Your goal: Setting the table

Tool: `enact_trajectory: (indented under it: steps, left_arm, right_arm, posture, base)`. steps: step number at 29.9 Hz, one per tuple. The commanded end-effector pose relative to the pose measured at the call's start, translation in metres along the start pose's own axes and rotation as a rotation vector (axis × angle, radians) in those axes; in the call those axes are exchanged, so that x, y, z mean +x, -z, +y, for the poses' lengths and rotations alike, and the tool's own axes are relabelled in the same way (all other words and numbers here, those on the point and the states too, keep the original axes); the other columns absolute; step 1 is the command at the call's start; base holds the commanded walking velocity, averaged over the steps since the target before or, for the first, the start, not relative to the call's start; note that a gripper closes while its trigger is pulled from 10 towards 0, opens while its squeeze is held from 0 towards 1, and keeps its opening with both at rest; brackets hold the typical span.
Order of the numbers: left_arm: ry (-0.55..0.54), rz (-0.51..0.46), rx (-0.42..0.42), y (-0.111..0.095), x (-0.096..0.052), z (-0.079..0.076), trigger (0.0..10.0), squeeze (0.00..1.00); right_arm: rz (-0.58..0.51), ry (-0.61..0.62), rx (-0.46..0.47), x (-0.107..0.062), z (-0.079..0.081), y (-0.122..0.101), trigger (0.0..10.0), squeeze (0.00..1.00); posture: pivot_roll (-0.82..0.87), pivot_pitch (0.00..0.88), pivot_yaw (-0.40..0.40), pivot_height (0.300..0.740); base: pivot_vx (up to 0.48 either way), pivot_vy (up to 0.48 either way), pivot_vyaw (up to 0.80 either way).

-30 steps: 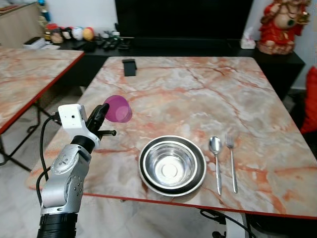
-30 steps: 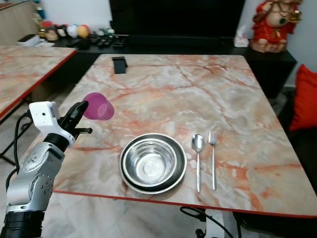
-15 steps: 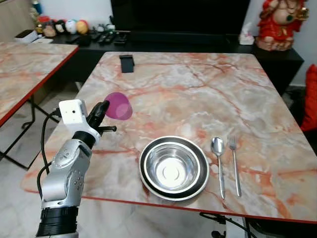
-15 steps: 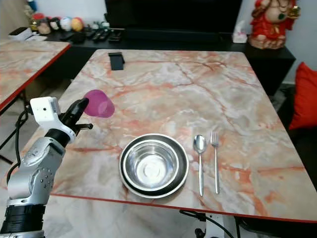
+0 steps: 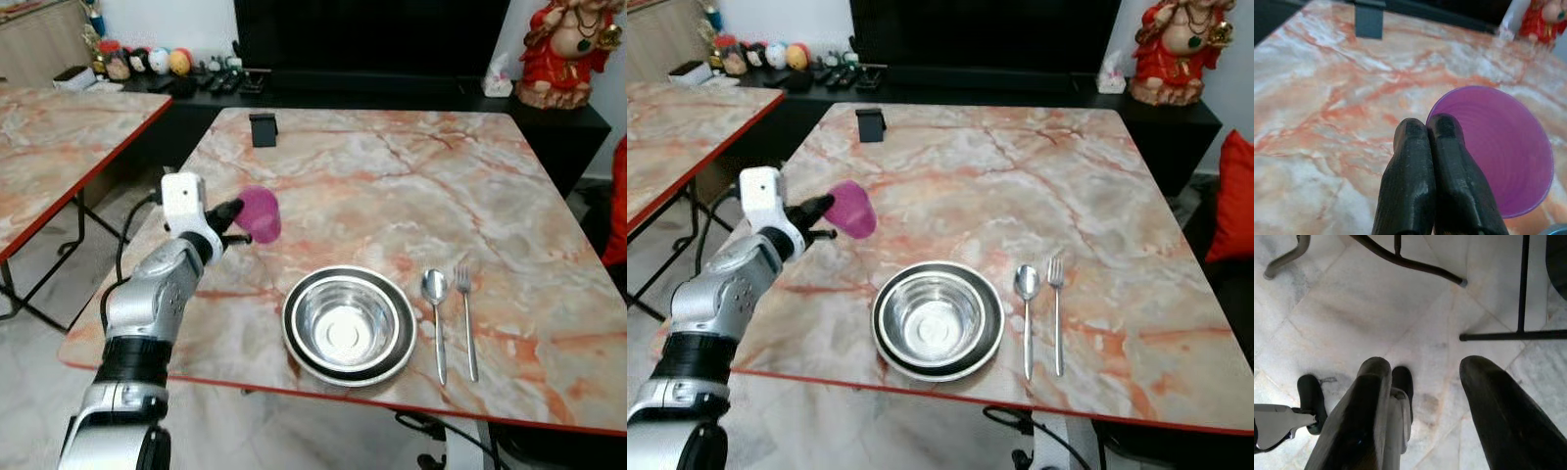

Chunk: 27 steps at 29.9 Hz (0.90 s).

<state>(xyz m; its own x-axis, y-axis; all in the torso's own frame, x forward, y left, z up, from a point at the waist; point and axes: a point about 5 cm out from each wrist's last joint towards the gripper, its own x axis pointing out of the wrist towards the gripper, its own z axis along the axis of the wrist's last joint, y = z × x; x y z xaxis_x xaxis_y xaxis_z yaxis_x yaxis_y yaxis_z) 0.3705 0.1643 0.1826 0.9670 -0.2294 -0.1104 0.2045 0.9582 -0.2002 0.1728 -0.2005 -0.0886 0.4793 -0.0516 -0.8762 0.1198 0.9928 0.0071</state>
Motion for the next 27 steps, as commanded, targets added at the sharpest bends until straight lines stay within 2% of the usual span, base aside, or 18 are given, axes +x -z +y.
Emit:
enact_trajectory:
  steps: [1, 9, 16, 27]
  left_arm:
    - [-0.039, 0.046, 0.041, -0.004, 0.006, 0.005, 10.0, 0.00]
    - [-0.066, 0.107, 0.022, -0.006, 0.016, 0.005, 10.0, 0.00]
    - [-0.029, 0.157, -0.069, -0.004, 0.021, 0.002, 10.0, 0.00]
    - [0.036, 0.206, -0.034, -0.005, 0.018, -0.001, 10.0, 0.00]
  right_arm:
    - [-0.001, -0.005, -0.001, 0.000, 0.001, -0.001, 10.0, 0.00]
    - [0.000, -0.007, -0.004, 0.000, 0.001, -0.001, 10.0, 0.00]
    - [0.001, -0.006, -0.007, 0.000, 0.001, -0.001, 10.0, 0.00]
    - [0.005, -0.007, -0.012, 0.000, 0.001, 0.000, 10.0, 0.00]
  posture:
    - [-0.06, 0.000, 0.026, 0.740]
    - [-0.05, 0.000, 0.025, 0.740]
    - [-0.05, 0.000, 0.026, 0.740]
    - [-0.05, 0.000, 0.031, 0.740]
  base:
    - [0.000, 0.000, 0.00]
    - [0.000, 0.000, 0.00]
    - [0.000, 0.000, 0.00]
    - [0.000, 0.000, 0.00]
